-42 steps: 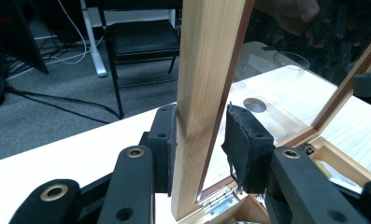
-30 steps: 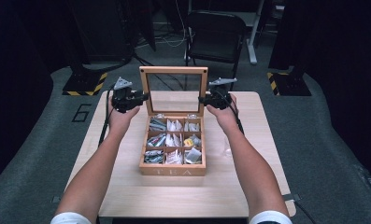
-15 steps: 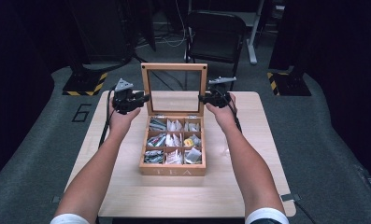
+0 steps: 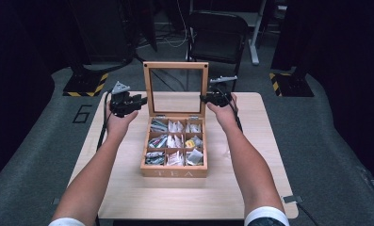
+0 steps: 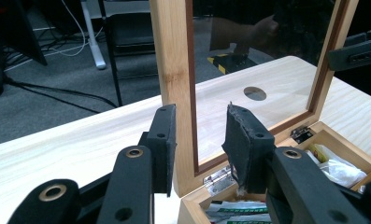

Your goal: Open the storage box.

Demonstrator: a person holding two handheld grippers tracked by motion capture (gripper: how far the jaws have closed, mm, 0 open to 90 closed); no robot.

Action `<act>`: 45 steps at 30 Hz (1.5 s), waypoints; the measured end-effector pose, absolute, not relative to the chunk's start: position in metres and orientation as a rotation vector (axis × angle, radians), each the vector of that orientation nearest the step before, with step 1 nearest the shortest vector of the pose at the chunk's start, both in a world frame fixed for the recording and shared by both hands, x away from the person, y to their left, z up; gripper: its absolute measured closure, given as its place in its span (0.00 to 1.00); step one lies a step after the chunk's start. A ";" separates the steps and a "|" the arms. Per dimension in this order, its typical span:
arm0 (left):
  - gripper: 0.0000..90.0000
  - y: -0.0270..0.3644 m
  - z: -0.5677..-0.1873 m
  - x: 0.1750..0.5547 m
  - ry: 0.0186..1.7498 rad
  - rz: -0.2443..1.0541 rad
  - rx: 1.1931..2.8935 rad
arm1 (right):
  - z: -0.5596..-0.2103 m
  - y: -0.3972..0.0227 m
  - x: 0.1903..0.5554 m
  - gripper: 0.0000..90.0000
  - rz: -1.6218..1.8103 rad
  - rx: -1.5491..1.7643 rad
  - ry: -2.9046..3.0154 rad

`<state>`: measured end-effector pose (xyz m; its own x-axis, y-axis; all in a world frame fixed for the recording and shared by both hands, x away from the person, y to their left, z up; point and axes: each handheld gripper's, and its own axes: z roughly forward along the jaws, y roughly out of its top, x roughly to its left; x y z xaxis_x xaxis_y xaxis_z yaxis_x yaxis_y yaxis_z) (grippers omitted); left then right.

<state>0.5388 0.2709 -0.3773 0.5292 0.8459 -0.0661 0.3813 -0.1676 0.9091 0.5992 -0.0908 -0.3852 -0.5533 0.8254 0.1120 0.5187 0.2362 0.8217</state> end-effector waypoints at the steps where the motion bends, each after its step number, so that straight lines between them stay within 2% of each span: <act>1: 0.71 0.271 -0.377 0.539 1.027 0.580 1.765 | -0.385 -0.091 0.600 0.73 1.229 1.240 2.173; 26: 0.69 0.271 -0.375 0.537 1.037 0.567 1.728 | -0.384 -0.090 0.600 0.71 1.190 1.245 2.174; 39: 0.68 0.273 -0.371 0.533 1.031 0.567 1.715 | -0.373 -0.090 0.588 0.62 1.166 1.213 2.160; 45: 0.68 0.277 -0.368 0.530 1.040 0.565 1.698 | -0.366 -0.090 0.576 0.61 1.201 1.204 2.143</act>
<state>0.5304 0.2767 -0.3682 0.5166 0.8491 -0.1101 0.3697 -0.1052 0.9232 0.5760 -0.0903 -0.3663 -0.5475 0.8346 0.0613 0.4881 0.2590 0.8335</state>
